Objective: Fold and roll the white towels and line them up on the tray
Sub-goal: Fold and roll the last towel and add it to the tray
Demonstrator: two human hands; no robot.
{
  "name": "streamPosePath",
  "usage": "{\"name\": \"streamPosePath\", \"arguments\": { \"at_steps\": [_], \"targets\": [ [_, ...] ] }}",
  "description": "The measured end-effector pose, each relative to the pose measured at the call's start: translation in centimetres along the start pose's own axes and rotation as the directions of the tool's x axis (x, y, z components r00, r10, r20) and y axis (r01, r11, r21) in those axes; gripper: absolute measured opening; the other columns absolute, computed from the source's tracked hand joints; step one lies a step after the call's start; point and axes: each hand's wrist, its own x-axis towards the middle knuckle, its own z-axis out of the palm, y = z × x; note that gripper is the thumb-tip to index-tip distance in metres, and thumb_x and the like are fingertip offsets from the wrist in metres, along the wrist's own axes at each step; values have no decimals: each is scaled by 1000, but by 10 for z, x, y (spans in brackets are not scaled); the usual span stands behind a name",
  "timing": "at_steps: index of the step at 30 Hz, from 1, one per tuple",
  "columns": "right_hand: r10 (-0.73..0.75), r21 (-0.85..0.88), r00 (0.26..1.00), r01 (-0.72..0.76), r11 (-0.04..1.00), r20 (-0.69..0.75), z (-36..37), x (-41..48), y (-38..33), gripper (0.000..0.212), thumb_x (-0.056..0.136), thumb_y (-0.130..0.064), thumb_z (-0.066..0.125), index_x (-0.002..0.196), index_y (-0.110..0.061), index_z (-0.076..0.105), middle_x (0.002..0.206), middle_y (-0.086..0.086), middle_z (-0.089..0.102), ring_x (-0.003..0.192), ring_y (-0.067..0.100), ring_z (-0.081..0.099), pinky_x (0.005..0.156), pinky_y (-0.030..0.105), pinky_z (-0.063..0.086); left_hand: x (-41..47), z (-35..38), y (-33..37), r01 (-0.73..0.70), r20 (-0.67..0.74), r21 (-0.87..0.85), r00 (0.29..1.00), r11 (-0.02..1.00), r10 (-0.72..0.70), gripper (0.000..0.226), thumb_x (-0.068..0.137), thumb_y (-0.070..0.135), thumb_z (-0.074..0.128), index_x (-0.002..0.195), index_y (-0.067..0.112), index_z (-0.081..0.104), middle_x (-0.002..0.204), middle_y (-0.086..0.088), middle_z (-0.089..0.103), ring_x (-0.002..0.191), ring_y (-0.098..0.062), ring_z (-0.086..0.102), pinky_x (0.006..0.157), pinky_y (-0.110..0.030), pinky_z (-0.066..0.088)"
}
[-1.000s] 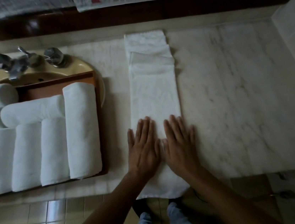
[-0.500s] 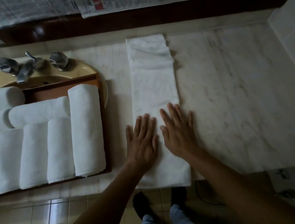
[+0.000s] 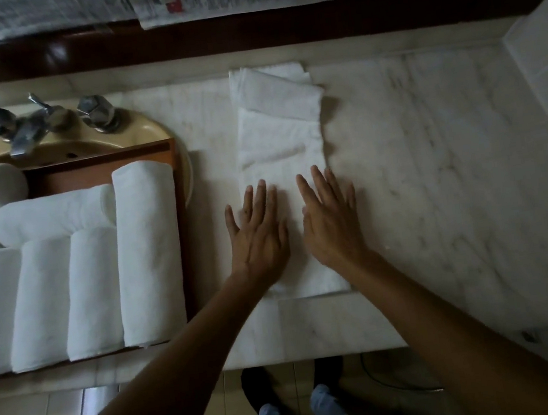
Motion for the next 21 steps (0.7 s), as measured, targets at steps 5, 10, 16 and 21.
{"name": "streamPosePath", "arguments": {
  "at_steps": [5,10,16,21],
  "targets": [
    [79,-77,997,-77,994,15,11,-46,18,57,107,-44,32,161,-28,29,170,3,22,158,30,12,122,64,2,-26,9,-34,19,-29,-108,999,994,-22,64,109,51,15,166,24,4,173,-2,-7,159,-21,-13,126,-61,5],
    [150,-23,987,-152,988,-48,-6,-70,44,54,105,-38,38,153,-13,45,159,15,41,150,39,32,117,62,24,-63,-9,-38,139,-20,-224,989,965,-147,66,109,50,21,165,14,17,172,-10,11,159,-26,8,127,-53,18],
    [320,82,947,-320,944,13,-34,-136,7,34,101,-40,53,120,-16,68,118,8,62,109,32,54,89,44,44,-135,-17,15,481,48,-353,866,803,-498,31,102,49,54,118,23,55,117,0,55,104,-15,49,90,-37,46],
    [415,224,881,-462,858,226,-41,-142,-11,31,96,-38,66,119,-17,61,116,5,59,109,24,54,88,36,46,-136,-14,23,484,43,-336,865,808,-500,28,97,46,64,106,22,52,104,4,53,96,-17,50,86,-37,48]
  ]
}}
